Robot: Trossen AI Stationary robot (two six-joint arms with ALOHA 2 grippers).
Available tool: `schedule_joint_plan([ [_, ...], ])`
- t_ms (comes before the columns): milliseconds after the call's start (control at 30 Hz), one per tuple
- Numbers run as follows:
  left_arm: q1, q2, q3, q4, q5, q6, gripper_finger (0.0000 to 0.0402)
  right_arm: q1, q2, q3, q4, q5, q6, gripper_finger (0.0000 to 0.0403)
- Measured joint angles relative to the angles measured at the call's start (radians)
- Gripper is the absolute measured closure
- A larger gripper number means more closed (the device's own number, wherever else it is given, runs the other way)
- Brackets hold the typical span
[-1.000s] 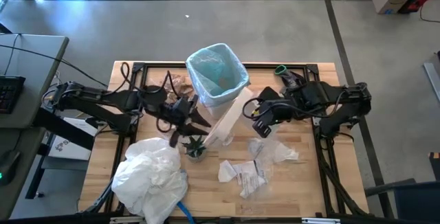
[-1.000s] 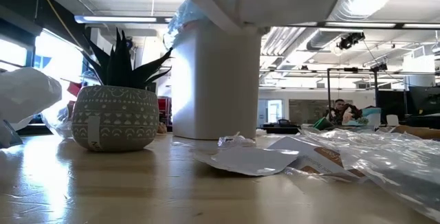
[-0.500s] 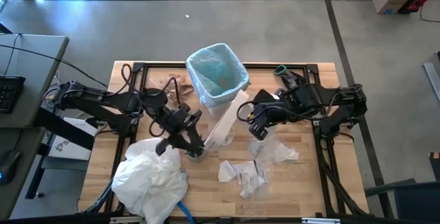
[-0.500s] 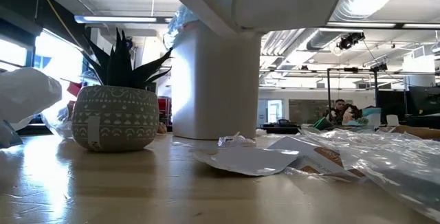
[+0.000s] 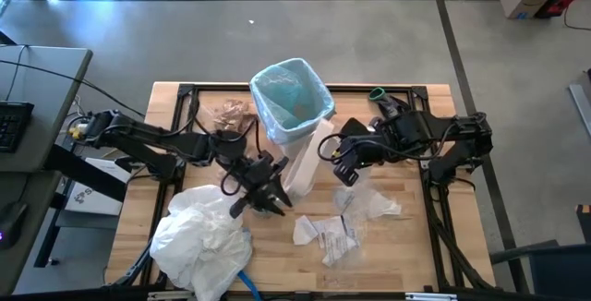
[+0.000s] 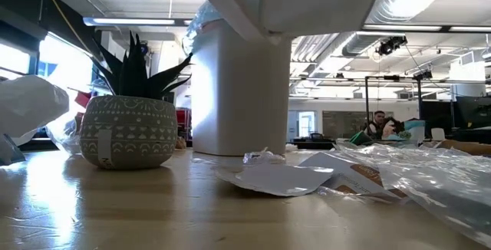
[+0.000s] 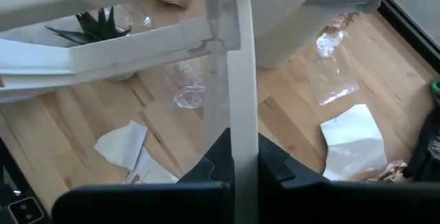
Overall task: Place trash/remove bag and relplace
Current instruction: Adjust the trash bin
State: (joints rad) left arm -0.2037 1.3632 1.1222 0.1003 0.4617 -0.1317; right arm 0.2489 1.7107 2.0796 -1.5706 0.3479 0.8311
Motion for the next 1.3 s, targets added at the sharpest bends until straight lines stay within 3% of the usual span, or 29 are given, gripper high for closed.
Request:
schedule_joint_plan([
  [167, 0.003, -0.007, 0.010, -0.100, -0.018, -0.008, 0.0328, 0.000, 0.000, 0.000, -0.002, 0.000, -0.002, 0.0403],
  [267, -0.009, -0.025, 0.009, -0.215, -0.033, -0.011, 0.0319, 0.000, 0.000, -0.001, -0.002, -0.001, -0.003, 0.0403],
  [567, -0.041, -0.145, 0.008, -0.356, -0.249, 0.038, 0.0188, -0.002, -0.002, -0.001, -0.003, 0.012, -0.016, 0.0403],
  [700, -0.040, -0.179, 0.008, -0.395, -0.286, 0.047, 0.0149, -0.001, -0.002, -0.001, -0.003, 0.011, -0.013, 0.0403],
  [1000, -0.053, -0.239, 0.008, -0.487, -0.284, 0.035, 0.0146, 0.000, -0.001, -0.001, 0.003, -0.016, -0.031, 0.0403],
  [1167, -0.055, -0.253, 0.008, -0.501, -0.384, 0.056, 0.0146, 0.002, -0.001, -0.001, 0.002, -0.021, -0.045, 0.0403],
  [1300, -0.030, -0.226, 0.008, -0.474, -0.381, 0.073, 0.0147, 0.000, -0.001, -0.001, 0.000, -0.007, -0.044, 0.0403],
])
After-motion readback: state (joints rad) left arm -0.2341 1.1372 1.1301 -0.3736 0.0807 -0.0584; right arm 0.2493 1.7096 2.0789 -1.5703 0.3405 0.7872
